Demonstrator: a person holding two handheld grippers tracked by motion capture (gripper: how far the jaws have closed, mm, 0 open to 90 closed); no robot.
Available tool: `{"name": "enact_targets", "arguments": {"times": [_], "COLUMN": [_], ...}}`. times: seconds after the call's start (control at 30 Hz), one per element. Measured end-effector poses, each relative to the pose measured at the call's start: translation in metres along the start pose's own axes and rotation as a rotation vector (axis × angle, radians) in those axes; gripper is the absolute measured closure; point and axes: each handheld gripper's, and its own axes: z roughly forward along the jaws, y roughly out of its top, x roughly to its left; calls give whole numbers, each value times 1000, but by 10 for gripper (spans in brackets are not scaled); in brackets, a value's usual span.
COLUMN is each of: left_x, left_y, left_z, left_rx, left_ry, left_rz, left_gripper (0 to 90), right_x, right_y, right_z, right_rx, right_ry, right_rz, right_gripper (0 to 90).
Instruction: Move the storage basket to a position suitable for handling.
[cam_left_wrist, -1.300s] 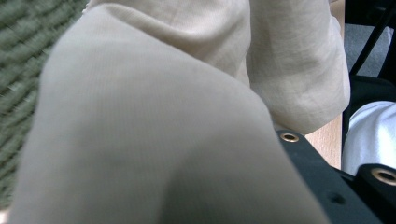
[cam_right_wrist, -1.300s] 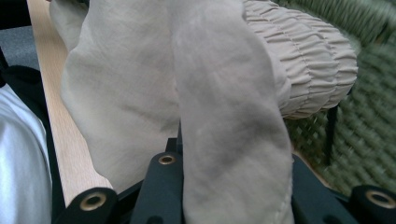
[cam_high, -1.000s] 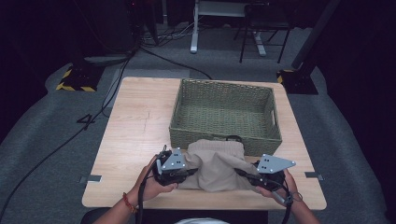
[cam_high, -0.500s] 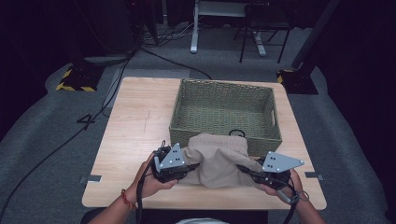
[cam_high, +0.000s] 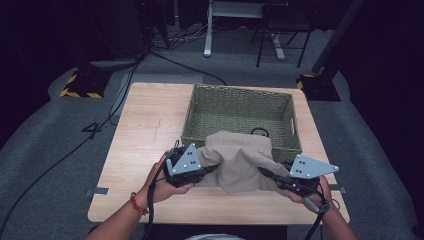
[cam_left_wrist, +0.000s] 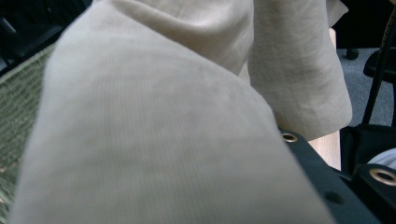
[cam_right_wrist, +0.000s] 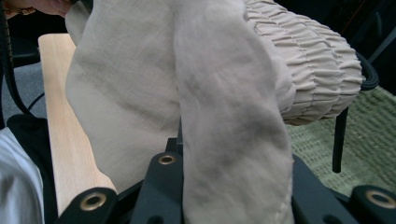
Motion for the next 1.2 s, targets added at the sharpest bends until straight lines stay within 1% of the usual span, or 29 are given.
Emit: {"name": "enact_targets", "arguments": {"times": [0.1, 0.13, 0.2, 0.23, 0.27, 0.3, 0.33, 0.4, 0.47, 0.63, 0.67, 0.7, 0.73, 0.77, 0.8, 0.83, 0.87, 0.93, 0.97, 1.0, 1.03, 1.07, 1.1, 1.13, 1.2], "left_x": [2, 3, 7, 7, 10, 10, 12, 13, 17, 23, 26, 26, 30, 30, 34, 34, 39, 42, 47, 47, 52, 52, 55, 62, 68], "left_y": [4, 7, 13, 13, 17, 17, 21, 23, 29, 35, 38, 38, 40, 40, 42, 42, 43, 44, 45, 45, 46, 46, 46, 46, 46], "left_z": [-1, 0, 0, 0, 0, 0, -1, -1, -1, -1, 0, 0, 2, 2, 4, 4, 7, 9, 12, 12, 16, 16, 18, 22, 25], "left_rx": [-8, -13, -29, -29, -36, -36, -40, -44, -52, -61, -58, -58, -57, -57, -55, -55, -57, -52, -50, -50, -44, -44, -42, -34, -29], "left_ry": [7, 6, 10, 10, 13, 13, 15, 18, 21, 29, 36, 36, 43, 43, 49, 49, 44, 48, 50, 50, 53, 53, 52, 51, 55], "left_rz": [6, 6, 6, 6, 9, 9, 12, 16, 19, 27, 31, 31, 32, 32, 32, 32, 24, 26, 19, 19, 18, 18, 13, 4, -5], "left_gripper": [721, 721, 721, 721, 721, 722, 721, 721, 721, 721, 721, 721, 721, 721, 721, 721, 721, 721, 721, 721, 721, 721, 721, 720, 720], "right_x": [-2, -5, -8, -8, -11, -11, -15, -16, -20, -27, -31, -31, -35, -35, -41, -41, -47, -49, -54, -57, -60, -60, -63, -70, -75], "right_y": [4, 8, 11, 11, 14, 14, 16, 18, 24, 31, 33, 33, 35, 35, 36, 36, 38, 38, 39, 40, 40, 40, 40, 40, 40], "right_z": [-2, -5, -6, -6, -7, -7, -8, -9, -11, -12, -11, -11, -10, -10, -7, -7, -4, -3, 0, 2, 4, 4, 6, 11, 15], "right_rx": [-7, -14, -21, -21, -28, -28, -33, -34, -38, -39, -36, -36, -33, -33, -30, -30, -24, -21, -14, -10, -3, -3, 0, 12, 19], "right_ry": [-5, -15, -20, -20, -26, -26, -29, -31, -43, -54, -61, -61, -66, -66, -72, -72, -81, -84, -92, -95, -97, -97, -97, -100, -101], "right_rz": [-5, -13, -16, -16, -21, -21, -18, -19, -34, -37, -39, -39, -41, -41, -39, -39, -37, -35, -37, -33, -31, -31, -28, -22, -17], "right_gripper": [747, 746, 747, 747, 747, 747, 747, 747, 746, 746, 746, 746, 746, 746, 746, 746, 746, 746, 746, 746, 746, 746, 746, 745, 745]}}
